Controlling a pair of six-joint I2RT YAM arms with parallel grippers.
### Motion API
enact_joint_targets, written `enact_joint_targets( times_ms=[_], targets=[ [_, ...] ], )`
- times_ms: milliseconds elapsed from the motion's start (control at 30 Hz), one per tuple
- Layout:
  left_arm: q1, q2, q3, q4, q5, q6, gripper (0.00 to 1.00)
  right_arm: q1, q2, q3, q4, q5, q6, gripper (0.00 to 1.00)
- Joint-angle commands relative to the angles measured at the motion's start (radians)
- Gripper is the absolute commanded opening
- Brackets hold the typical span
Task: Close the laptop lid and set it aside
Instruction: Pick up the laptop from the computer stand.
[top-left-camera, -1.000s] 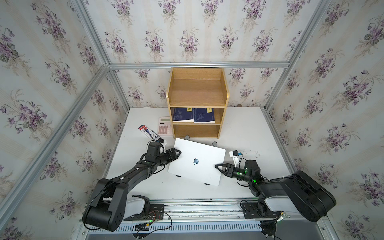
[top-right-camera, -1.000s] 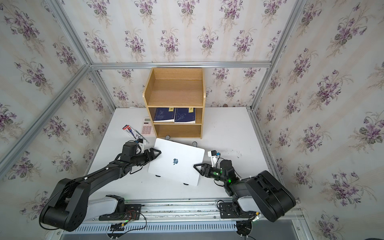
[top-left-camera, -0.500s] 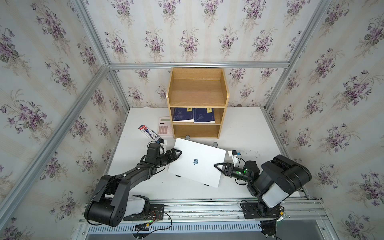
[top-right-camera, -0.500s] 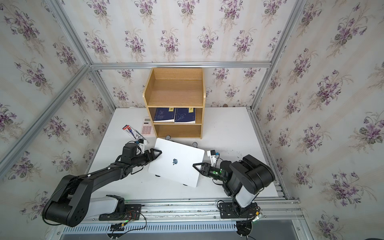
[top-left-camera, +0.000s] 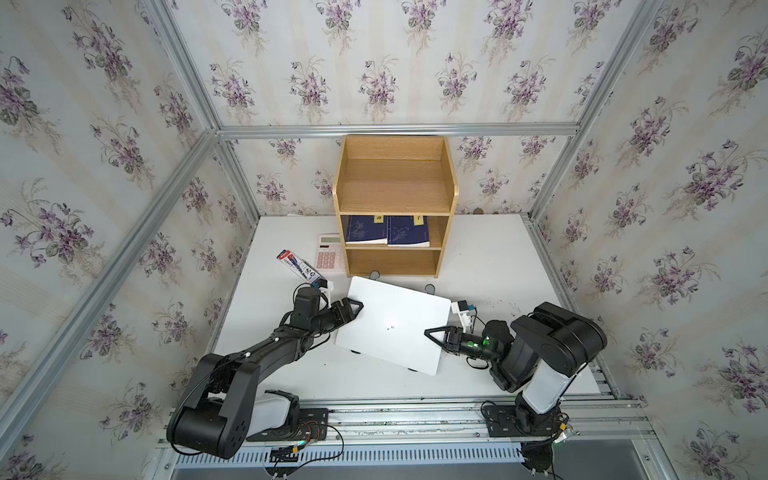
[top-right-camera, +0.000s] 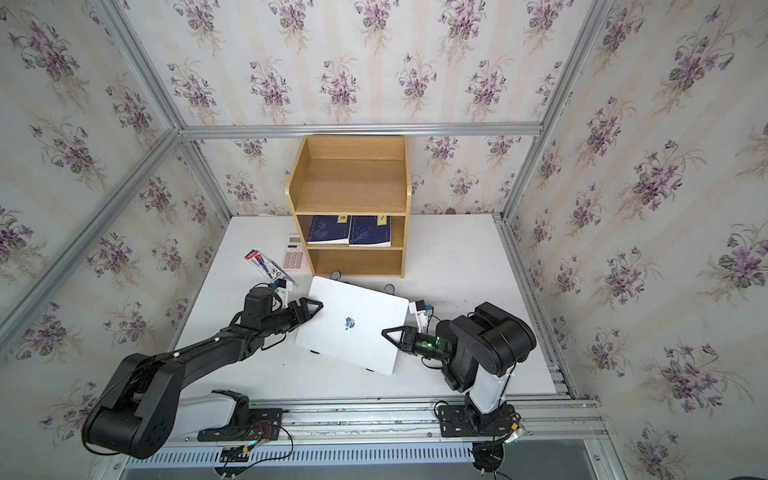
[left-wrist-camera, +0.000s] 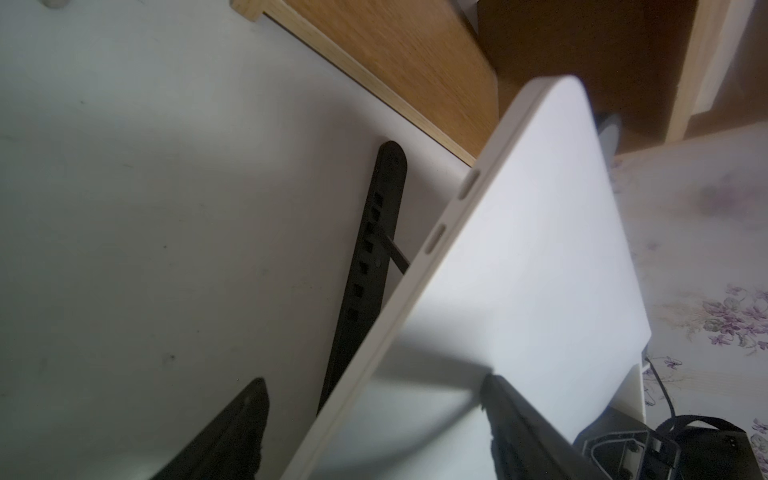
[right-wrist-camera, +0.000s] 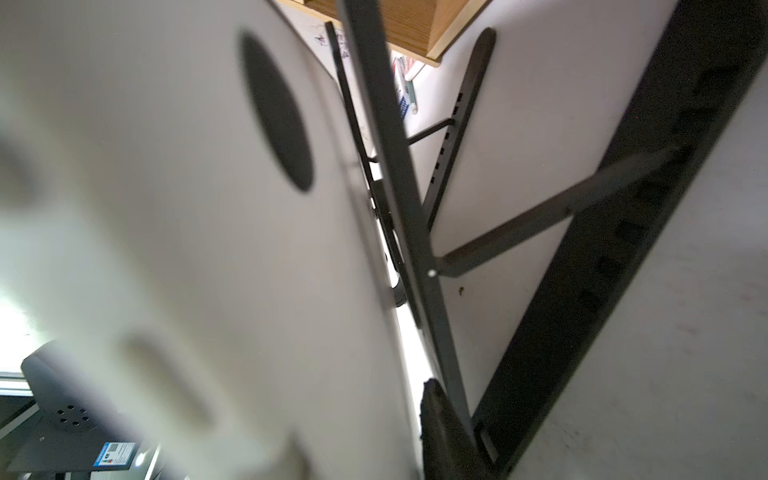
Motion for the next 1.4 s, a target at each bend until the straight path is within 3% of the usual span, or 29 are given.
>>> enact_joint_targets(
  times_ms=[0, 300, 467, 600, 800, 967, 1200, 1367],
  targets=[
    [-0.003, -0.048, 0.024, -0.108, -0.011, 0.031, 0.82, 0.001, -0.019, 0.004, 0.194, 0.017, 0.014, 0.22],
    [-0.003, -0.209, 0.112, -0.374, -0.107, 0.119, 0.82, 0.021, -0.143, 0.016, 0.046, 0.027, 0.006, 0.0],
    [-0.003, -0.347, 0.169, -0.533, -0.192, 0.147, 0.82, 0.086, -0.278, 0.049, -0.091, 0.055, 0.014, 0.0],
    [-0.003, -0.475, 0.224, -0.681, -0.269, 0.168, 0.82, 0.127, -0.446, 0.082, -0.31, 0.112, -0.005, 0.0],
    [-0.002, -0.688, 0.303, -0.866, -0.359, 0.173, 0.82, 0.183, -0.765, 0.158, -0.832, 0.255, -0.071, 0.0],
    [-0.003, -0.838, 0.38, -0.983, -0.371, 0.165, 0.83, 0.204, -1.011, 0.229, -1.198, 0.35, -0.076, 0.0],
    [-0.003, -0.913, 0.461, -1.038, -0.291, 0.166, 0.84, 0.238, -1.279, 0.362, -1.476, 0.397, -0.052, 0.0],
    [-0.002, -0.926, 0.496, -0.998, -0.241, 0.165, 0.84, 0.238, -1.369, 0.507, -1.627, 0.429, -0.069, 0.0]
  ],
)
